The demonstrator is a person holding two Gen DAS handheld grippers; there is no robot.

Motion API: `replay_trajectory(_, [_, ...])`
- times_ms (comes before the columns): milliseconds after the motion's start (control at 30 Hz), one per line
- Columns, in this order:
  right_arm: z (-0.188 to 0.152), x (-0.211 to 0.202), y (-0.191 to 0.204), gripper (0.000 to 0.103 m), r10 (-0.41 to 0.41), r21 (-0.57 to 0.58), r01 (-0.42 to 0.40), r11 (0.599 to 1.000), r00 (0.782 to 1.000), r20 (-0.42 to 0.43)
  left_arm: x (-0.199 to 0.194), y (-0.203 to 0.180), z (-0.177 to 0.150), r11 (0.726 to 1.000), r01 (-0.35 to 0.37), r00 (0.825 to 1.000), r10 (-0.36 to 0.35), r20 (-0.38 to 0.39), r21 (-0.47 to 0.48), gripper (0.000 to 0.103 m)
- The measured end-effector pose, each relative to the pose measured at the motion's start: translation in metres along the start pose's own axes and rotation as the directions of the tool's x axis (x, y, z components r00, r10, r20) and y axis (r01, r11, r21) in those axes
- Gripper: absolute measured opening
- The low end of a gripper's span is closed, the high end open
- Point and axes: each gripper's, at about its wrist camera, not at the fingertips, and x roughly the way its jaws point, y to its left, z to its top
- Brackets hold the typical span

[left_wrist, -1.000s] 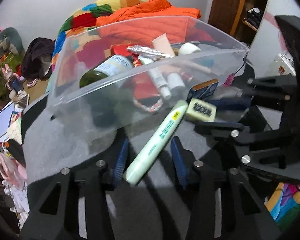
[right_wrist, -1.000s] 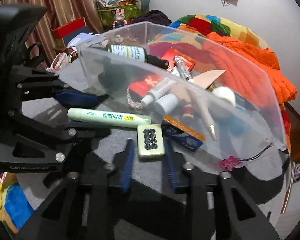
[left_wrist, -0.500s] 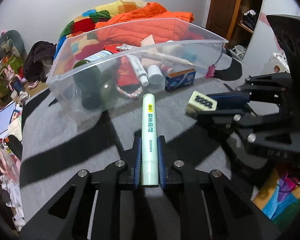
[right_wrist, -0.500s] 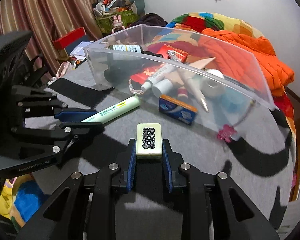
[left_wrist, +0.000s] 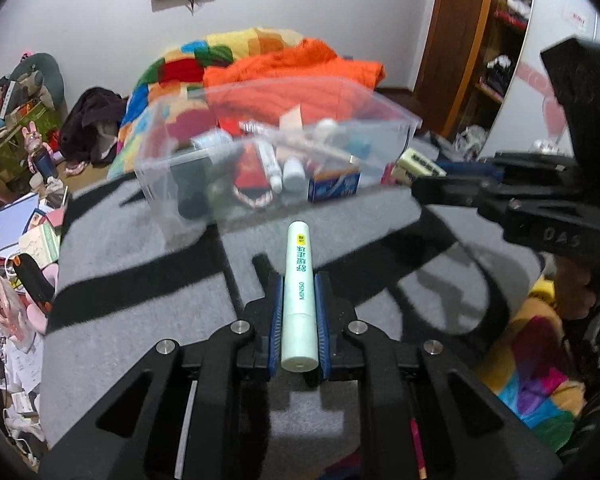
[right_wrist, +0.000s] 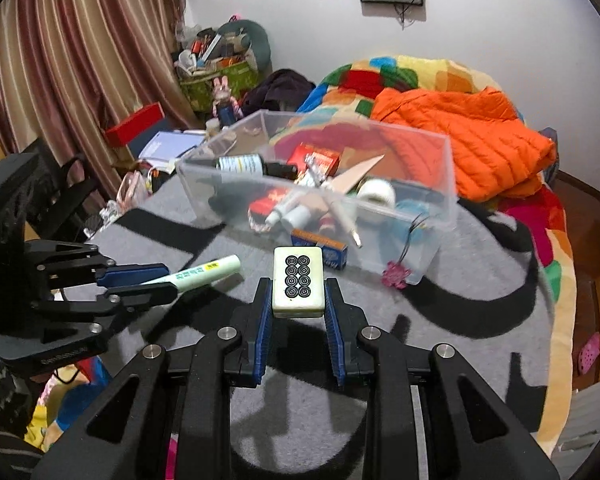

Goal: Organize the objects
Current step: 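Lower the green tube and mahjong tile into the box and open both grippers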

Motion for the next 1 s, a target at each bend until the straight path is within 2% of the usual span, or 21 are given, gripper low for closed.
replay_trajectory(433, [0.035,-0.020,-0.006,0.022,-0.042,0.013,0.041,0.999,0.994,0.105,-0.040,0.009,0.044,0.999,0.004,0.986,0.003,0.168,-0.045,0.015])
replay_trajectory(600, [0.049,0.000,-0.012,0.022,-0.062,0.046,0.059,0.997,0.996,0.065,-0.029,0.018,0.064,0.998,0.015,0.989,-0.005,0.151,-0.066,0.015])
replay_trajectory(767, [0.061,0.025,-0.021,0.022,-0.086,0.069,0.084,0.994,0.996,0.023,-0.006,0.024,0.083,0.998,-0.003,0.994,0.011,0.111,-0.070,0.015])
replay_trajectory(900, [0.072,0.045,-0.025,0.022,-0.100,0.072,0.100,0.992,0.995,-0.003,0.013,0.026,0.095,0.997,0.028,0.997,-0.022,0.076,-0.075,0.015])
replay_trajectory(1000, [0.078,0.057,-0.028,0.022,-0.107,0.071,0.108,0.992,0.994,-0.018,0.026,0.027,0.102,0.997,0.022,0.998,-0.018,0.063,-0.073,0.015])
